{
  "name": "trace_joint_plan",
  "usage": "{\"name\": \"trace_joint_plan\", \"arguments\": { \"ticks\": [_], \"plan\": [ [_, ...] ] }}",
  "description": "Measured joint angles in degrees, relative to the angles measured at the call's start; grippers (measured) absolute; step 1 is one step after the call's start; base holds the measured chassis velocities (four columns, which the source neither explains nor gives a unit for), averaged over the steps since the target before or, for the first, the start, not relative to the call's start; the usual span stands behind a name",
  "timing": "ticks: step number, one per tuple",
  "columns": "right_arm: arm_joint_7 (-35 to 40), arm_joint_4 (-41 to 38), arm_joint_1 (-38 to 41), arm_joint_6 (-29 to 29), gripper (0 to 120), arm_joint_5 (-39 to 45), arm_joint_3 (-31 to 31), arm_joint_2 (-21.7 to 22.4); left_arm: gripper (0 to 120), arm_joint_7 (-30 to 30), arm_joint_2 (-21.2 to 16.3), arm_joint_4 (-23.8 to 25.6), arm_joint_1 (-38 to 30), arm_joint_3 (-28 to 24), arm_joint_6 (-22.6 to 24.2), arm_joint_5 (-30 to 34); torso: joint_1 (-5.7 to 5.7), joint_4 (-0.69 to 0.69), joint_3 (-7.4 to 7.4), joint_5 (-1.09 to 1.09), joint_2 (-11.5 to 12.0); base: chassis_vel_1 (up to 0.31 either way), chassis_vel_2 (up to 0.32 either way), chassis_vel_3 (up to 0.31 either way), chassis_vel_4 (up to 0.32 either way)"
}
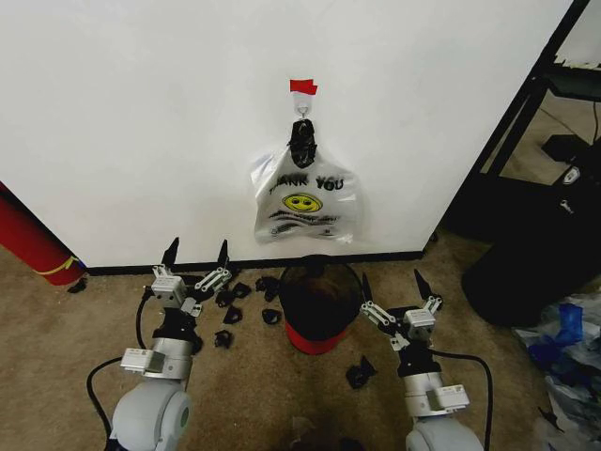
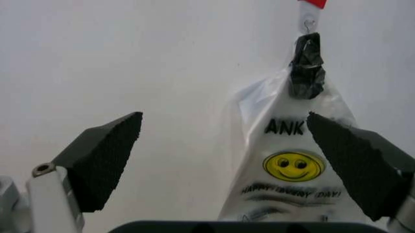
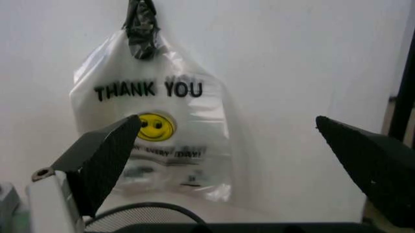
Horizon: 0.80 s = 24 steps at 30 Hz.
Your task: Pick up the garbage bag from the wall and place it over the trash bin.
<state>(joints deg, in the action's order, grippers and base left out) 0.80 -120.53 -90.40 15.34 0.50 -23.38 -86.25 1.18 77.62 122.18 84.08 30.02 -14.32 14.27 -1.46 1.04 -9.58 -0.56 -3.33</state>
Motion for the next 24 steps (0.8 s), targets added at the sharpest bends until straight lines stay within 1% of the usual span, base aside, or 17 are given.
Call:
{"name": "trace_joint_plan", "arguments": {
  "ticks": [2,3,7,9,10,13,17,18,21,24],
  "plan": [
    [-0.6,0.8,2.0,-1.7,100,5.9,0.7,0.5,100,0.2,0.3,-0.2,0.3,-0.2,-0.7,-0.1,0.0,0.0,0.0,0.0,0.0,0.0,0.0,0.0,0.0],
    [-0.6,0.8,2.0,-1.7,100,5.9,0.7,0.5,100,0.2,0.3,-0.2,0.3,-0.2,-0.7,-0.1,0.0,0.0,0.0,0.0,0.0,0.0,0.0,0.0,0.0],
    [-3.5,3.5,8.0,-7.0,100,24.3,2.1,2.0,100,0.9,0.5,-0.9,1.8,-0.3,-2.5,-1.3,0.0,-0.01,0.0,0.0,0.0,0.0,0.0,0.0,0.0],
    [-6.5,6.4,12.3,-9.4,100,33.3,2.4,2.7,100,1.0,0.4,-1.4,2.4,-0.3,-3.4,-1.8,0.0,-0.01,0.0,0.0,0.0,0.0,0.0,0.0,0.0],
    [-6.5,6.4,12.3,-9.4,100,33.3,2.4,2.7,100,1.0,0.4,-1.4,2.4,-0.3,-3.4,-1.8,0.0,-0.01,0.0,0.0,0.0,0.0,0.0,0.0,0.0],
    [-11.4,13.1,19.5,-9.7,100,40.8,3.0,2.6,100,0.9,0.4,-2.1,2.6,-0.2,-4.1,-2.5,0.0,0.0,-0.01,0.0,0.0,0.0,0.0,0.0,0.0],
    [-15.7,21.9,29.0,-7.9,100,48.1,6.0,1.3,100,0.9,0.5,-2.8,2.6,-0.2,-4.5,-3.4,-0.01,-0.02,-0.01,-0.01,0.0,0.0,0.0,0.0,0.0],
    [-15.7,21.9,29.0,-7.9,100,48.1,6.0,1.3,100,0.9,0.5,-2.8,2.6,-0.2,-4.5,-3.4,-0.01,-0.02,-0.01,-0.01,0.0,0.0,0.0,0.0,0.0],
    [-20.2,28.3,34.7,-5.6,100,51.8,7.9,-0.6,100,0.8,0.6,-3.7,2.0,0.0,-4.5,-4.0,-0.01,-0.01,-0.01,0.0,0.0,0.0,0.0,0.0,0.0],
    [-23.9,32.7,38.8,-4.2,100,54.3,9.2,-2.1,100,0.6,0.9,-4.3,1.5,0.1,-4.5,-4.6,-0.01,0.0,-0.01,-0.01,0.0,0.0,0.0,0.0,0.0]
  ]
}}
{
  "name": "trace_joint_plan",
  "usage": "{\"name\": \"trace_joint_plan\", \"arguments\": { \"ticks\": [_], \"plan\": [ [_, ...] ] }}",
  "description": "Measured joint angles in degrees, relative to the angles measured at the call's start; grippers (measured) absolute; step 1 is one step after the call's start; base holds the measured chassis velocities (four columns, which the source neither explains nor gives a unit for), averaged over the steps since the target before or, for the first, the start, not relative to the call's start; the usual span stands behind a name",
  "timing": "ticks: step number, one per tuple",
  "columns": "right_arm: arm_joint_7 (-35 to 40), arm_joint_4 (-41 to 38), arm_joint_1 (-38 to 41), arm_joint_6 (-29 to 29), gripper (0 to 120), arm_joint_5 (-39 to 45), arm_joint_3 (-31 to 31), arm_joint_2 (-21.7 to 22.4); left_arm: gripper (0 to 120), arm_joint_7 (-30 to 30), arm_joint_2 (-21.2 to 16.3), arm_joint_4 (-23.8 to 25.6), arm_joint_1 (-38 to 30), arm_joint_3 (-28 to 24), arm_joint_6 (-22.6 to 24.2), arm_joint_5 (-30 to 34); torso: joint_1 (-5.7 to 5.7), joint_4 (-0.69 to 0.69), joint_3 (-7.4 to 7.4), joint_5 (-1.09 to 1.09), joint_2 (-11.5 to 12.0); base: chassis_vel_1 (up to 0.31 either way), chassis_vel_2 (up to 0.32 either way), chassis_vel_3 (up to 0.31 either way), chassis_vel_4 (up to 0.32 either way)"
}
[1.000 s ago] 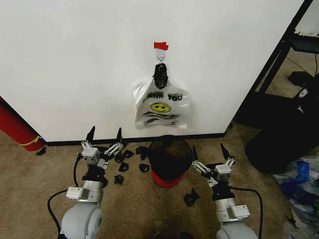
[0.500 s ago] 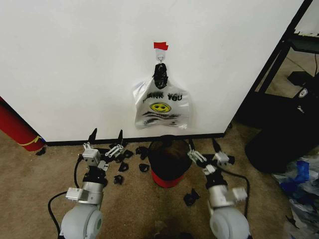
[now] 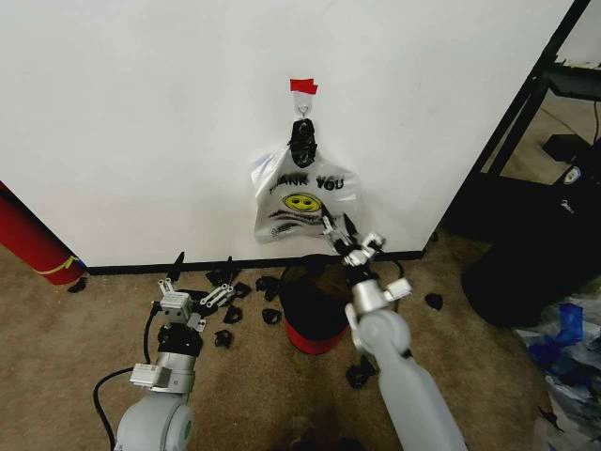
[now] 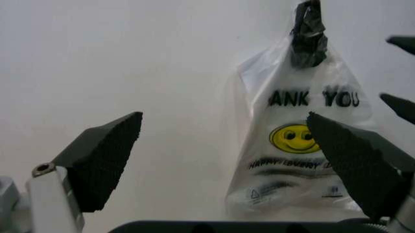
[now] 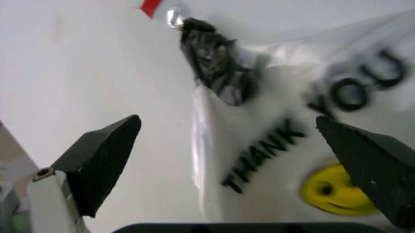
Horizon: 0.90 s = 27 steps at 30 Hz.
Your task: Pick up the garbage bag from the wall and place it over the trash bin.
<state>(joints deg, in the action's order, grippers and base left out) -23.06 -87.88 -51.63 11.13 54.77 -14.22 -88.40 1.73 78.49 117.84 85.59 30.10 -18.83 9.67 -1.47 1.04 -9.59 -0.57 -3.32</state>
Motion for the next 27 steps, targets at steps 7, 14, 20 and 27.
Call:
{"name": "trace_joint_plan", "arguments": {
  "ticks": [7,14,20,27],
  "plan": [
    [-3.1,8.5,8.0,3.1,100,2.3,1.1,-2.5,100,-0.3,1.0,-1.1,-0.3,-0.2,-0.2,-1.6,0.0,0.0,0.0,0.0,0.0,0.0,0.0,0.0,0.0],
    [-6.4,15.2,12.9,4.4,100,3.4,1.0,-3.7,100,-0.5,1.7,-1.3,-0.1,-0.2,-0.5,-3.0,0.0,0.0,0.01,0.0,0.0,0.0,0.0,0.0,0.0],
    [-7.5,19.6,15.8,4.7,84,2.6,0.1,-3.7,100,-1.0,1.8,-1.4,0.5,0.1,-0.9,-3.6,0.01,0.0,0.01,0.01,0.0,0.0,0.0,0.0,0.0],
    [-10.8,24.6,17.8,4.5,73,1.1,-2.0,-3.9,100,-1.4,2.2,-1.7,0.8,0.1,-1.0,-4.8,0.01,0.0,0.01,0.01,0.0,0.0,0.0,0.0,0.0]
  ]
}}
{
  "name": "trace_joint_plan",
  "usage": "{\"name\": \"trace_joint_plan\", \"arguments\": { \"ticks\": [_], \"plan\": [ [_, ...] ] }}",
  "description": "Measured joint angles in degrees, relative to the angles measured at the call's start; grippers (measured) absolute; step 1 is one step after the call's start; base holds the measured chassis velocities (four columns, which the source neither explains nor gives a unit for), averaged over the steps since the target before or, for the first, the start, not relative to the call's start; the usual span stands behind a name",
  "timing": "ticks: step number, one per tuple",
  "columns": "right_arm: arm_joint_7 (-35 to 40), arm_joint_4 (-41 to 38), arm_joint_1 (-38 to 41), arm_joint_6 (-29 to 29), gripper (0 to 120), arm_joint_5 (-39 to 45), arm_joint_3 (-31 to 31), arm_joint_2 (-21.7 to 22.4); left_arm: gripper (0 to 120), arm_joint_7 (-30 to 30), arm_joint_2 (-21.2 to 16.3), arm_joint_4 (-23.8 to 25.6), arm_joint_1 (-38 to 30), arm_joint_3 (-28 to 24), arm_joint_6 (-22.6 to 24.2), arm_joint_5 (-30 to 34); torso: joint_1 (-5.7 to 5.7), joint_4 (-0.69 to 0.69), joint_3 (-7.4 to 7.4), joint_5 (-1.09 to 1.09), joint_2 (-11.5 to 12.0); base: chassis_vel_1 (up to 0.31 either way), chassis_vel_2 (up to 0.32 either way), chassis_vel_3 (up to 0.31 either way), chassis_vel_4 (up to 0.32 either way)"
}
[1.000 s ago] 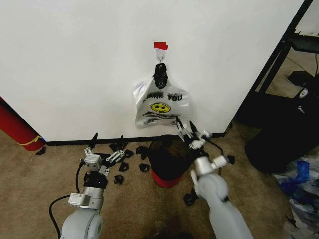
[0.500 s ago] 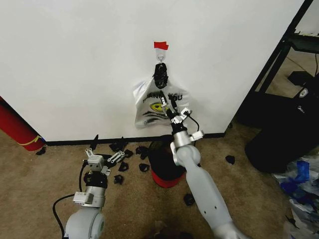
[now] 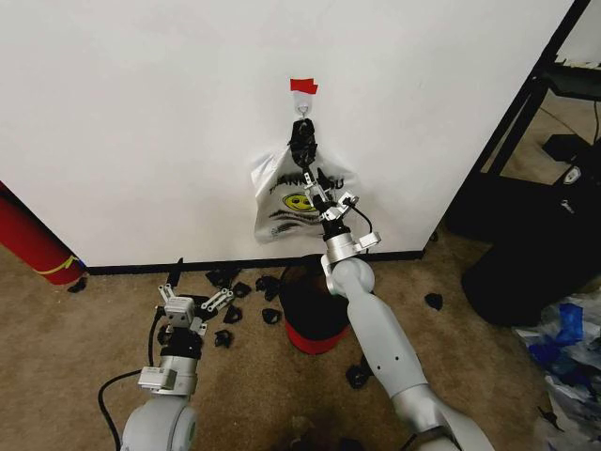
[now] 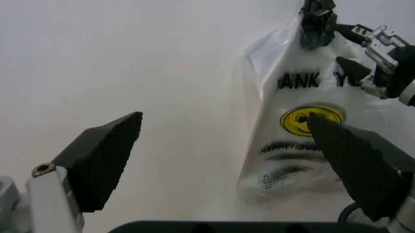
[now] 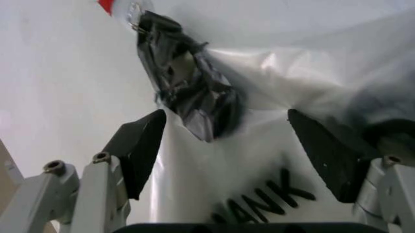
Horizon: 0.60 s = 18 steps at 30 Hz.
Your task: Pick up the garbage bag from the wall and place it over the trash bin.
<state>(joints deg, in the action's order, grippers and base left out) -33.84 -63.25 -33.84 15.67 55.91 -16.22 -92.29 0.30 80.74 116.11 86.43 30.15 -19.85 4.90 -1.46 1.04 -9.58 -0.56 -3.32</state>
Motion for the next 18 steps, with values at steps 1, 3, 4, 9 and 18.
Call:
{"name": "trace_joint_plan", "arguments": {
  "ticks": [1,3,4,9,18],
  "plan": [
    [-0.4,0.3,0.1,0.0,70,-0.2,-0.1,0.0,100,0.0,0.2,-0.1,0.0,-0.1,-0.1,-0.3,0.0,0.0,0.0,0.0,0.0,0.0,0.0,0.0,0.0],
    [-0.6,0.4,0.2,0.0,66,-0.4,-0.1,0.0,100,-0.1,0.5,-0.2,0.0,-0.2,-0.1,-0.6,0.0,0.0,0.0,0.0,0.0,0.0,0.0,0.0,0.0],
    [-0.7,0.1,0.2,0.0,63,-0.5,0.1,0.0,100,-0.2,0.6,-0.3,0.0,-0.2,-0.2,-0.7,0.0,0.0,0.0,0.0,0.0,0.0,0.0,0.0,0.0],
    [-1.0,-1.5,-0.1,-0.2,58,-1.0,1.1,0.1,100,-0.5,0.8,-0.3,0.1,0.1,-0.4,-0.8,0.0,-0.01,0.0,0.0,0.0,0.0,0.0,0.0,0.0],
    [-1.6,1.7,1.6,-0.1,66,-1.6,0.3,0.1,100,-0.7,1.1,0.0,0.5,0.0,-0.6,-1.9,0.0,0.0,0.0,0.0,0.0,0.0,0.0,0.0,0.0]
  ]
}}
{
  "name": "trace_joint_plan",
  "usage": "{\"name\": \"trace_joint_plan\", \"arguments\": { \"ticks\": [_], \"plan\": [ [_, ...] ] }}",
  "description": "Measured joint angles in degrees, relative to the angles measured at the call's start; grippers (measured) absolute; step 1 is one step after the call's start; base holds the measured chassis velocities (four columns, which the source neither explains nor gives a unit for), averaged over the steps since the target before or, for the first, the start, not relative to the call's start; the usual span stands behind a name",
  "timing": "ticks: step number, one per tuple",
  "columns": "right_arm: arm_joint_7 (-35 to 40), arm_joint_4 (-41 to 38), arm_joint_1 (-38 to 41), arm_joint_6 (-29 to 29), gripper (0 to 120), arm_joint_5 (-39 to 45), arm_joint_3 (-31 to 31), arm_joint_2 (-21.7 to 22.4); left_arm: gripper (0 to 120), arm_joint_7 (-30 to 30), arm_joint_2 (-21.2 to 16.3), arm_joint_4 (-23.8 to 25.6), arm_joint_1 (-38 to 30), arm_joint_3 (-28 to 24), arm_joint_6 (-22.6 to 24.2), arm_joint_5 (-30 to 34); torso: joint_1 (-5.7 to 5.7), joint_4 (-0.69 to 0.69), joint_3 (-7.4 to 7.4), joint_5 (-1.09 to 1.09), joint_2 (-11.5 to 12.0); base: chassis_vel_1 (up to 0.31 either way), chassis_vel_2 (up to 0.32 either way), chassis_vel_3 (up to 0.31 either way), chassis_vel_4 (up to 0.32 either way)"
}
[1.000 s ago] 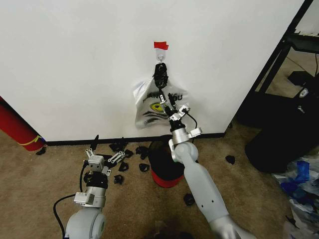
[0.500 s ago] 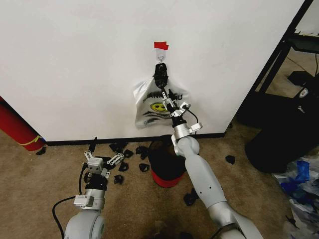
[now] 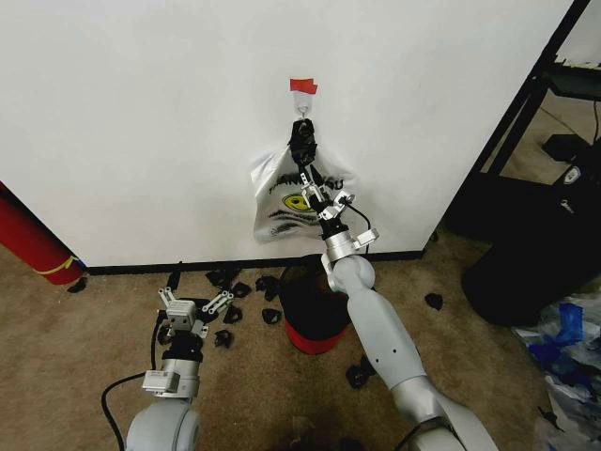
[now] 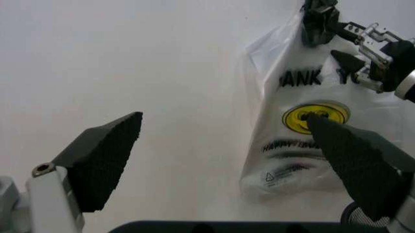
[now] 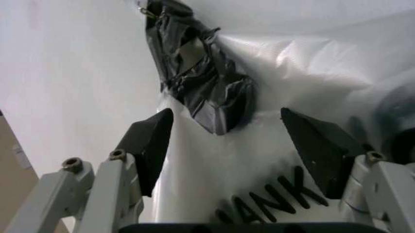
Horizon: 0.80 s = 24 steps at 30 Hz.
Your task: Pick up the garbage bag from the wall and place it over the trash bin.
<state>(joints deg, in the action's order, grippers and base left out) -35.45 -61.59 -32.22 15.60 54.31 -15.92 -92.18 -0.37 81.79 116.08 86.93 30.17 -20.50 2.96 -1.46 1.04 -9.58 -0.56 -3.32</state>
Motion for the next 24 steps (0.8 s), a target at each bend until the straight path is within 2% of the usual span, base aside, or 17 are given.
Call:
{"name": "trace_joint_plan", "arguments": {
  "ticks": [9,15,24],
  "plan": [
    [-0.7,0.1,0.9,0.0,68,-0.3,0.4,0.0,100,0.0,0.0,-0.1,-0.2,0.0,0.0,-0.4,0.0,0.0,0.0,0.0,0.0,0.0,0.0,0.0,0.0],
    [-0.9,-0.2,1.3,0.0,64,-0.9,1.2,0.0,100,0.0,-0.2,-0.1,-0.3,0.2,0.1,-0.5,0.0,-0.01,0.0,0.0,0.0,0.0,0.0,0.0,0.0],
    [-0.8,0.6,1.9,0.7,34,-1.2,1.2,0.0,100,0.0,-0.2,-0.4,-0.6,0.0,0.1,-0.5,0.0,0.0,0.0,0.0,0.0,0.0,0.0,0.0,0.0]
  ]
}}
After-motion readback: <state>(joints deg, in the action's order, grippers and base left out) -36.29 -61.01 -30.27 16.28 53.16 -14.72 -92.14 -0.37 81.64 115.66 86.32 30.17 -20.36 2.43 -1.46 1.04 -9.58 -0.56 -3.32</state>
